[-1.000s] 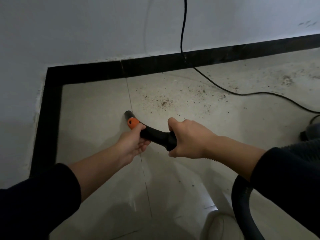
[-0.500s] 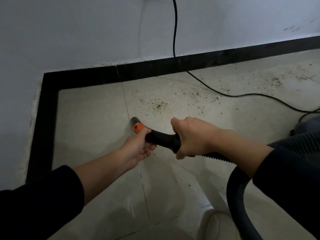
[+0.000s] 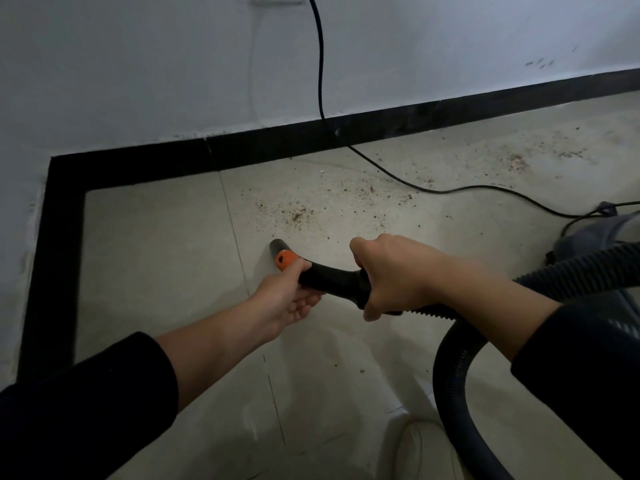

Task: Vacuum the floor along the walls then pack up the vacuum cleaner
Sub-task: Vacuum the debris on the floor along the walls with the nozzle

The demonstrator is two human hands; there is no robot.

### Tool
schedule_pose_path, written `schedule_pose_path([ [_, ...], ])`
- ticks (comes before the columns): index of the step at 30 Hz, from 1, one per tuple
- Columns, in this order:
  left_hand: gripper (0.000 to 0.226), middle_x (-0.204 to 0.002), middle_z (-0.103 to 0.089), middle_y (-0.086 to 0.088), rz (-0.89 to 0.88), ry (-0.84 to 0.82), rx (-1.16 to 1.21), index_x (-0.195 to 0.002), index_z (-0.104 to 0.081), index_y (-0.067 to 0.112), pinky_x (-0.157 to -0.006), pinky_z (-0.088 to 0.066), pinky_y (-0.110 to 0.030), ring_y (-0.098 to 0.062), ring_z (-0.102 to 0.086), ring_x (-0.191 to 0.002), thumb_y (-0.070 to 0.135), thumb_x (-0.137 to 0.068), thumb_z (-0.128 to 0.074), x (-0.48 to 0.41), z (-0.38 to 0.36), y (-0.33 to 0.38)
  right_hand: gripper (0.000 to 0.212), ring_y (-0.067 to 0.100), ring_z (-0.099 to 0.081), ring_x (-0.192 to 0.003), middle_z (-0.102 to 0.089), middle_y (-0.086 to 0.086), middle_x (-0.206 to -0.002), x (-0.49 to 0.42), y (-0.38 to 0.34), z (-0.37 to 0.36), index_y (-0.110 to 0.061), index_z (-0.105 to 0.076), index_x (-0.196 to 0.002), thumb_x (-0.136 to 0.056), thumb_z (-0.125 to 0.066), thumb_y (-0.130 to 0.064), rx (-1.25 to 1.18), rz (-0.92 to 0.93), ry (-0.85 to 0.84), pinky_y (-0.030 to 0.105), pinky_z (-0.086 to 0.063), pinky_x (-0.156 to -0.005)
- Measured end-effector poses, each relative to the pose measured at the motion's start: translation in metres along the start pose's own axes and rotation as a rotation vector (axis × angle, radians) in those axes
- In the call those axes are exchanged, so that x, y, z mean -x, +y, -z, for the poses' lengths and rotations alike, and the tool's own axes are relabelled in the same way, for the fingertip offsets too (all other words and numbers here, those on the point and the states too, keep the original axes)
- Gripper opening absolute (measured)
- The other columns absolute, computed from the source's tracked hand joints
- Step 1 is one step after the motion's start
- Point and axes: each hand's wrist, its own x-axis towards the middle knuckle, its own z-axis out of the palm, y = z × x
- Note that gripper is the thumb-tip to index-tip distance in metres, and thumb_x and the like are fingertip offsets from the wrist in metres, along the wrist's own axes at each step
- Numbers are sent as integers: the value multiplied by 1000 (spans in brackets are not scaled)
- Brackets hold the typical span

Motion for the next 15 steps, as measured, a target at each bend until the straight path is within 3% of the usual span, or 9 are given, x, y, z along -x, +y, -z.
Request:
schedule_pose_path([
  [4, 35, -84, -74, -9, -5, -15, -6, -105, -62, 4, -59, -48, -23, -14, -62, -70, 37, -95, -54, -2, -14, -1, 56, 11, -48, -66, -49, -2, -81, 6, 7, 1, -17, -41, -98, -68, -84, -37, 4, -31, -19, 24, -35, -49],
  [15, 36, -75, -73, -7, 27, -72, 31, -112, -60, 6, -52, -47, -22, -12, -58, -61, 36, -94, -54, 1, -47, -7, 55, 13, -50, -68, -50, -2, -82, 28, 26, 12, -18, -42, -93, -65, -86, -34, -35, -146, -96, 26, -39, -52],
])
